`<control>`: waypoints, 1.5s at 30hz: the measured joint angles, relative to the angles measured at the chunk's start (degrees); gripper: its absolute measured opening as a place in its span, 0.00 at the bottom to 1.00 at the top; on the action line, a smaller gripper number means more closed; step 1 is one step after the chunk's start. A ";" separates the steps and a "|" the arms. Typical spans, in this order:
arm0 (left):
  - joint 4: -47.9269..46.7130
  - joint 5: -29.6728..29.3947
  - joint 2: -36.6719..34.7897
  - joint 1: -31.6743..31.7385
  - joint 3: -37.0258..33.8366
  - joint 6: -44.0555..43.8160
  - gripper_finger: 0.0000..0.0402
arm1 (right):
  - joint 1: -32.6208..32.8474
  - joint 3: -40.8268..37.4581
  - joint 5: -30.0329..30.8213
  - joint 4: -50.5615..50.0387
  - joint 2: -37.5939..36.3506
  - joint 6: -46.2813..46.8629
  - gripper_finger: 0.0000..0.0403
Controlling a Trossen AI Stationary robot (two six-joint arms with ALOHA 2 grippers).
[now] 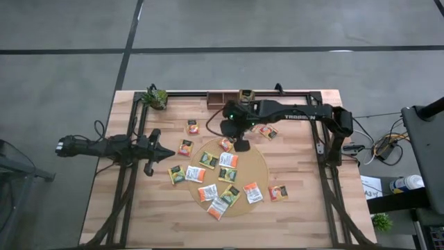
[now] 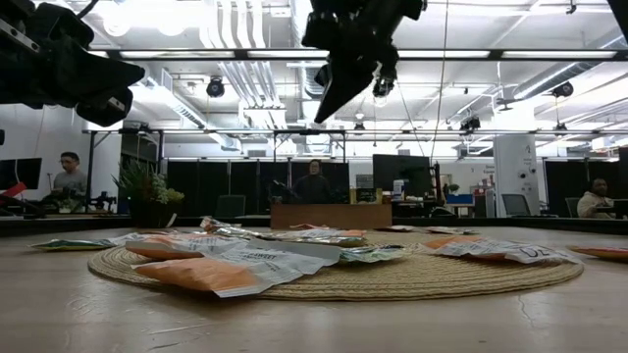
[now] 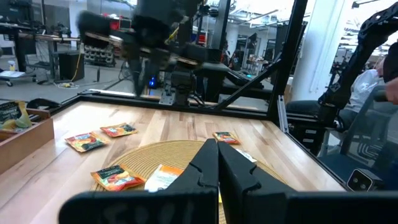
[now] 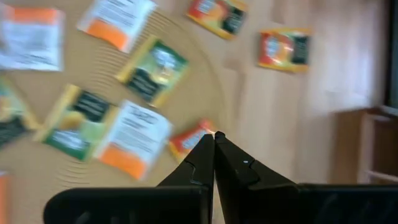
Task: Pick & Place Tea
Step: Put the yellow tea bag into the right section of the wooden organizer
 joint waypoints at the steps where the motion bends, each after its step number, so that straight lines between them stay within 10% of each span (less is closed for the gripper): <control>1: 0.00 -0.01 -0.02 -0.01 -0.02 0.00 0.00 | 0.57 0.00 -1.47 -0.02 0.00 1.06 0.02; 11: 0.00 0.00 -0.02 0.00 0.00 0.01 0.00 | 8.06 -0.59 -6.44 0.53 0.14 2.24 0.08; 29: 0.00 0.00 -0.01 -0.01 -0.01 0.01 0.00 | 12.07 -0.31 0.08 -0.98 2.61 -9.61 0.53; 45: 0.00 0.01 0.00 -0.01 -0.01 0.00 0.00 | 13.08 4.13 3.80 -4.02 11.49 -24.83 0.54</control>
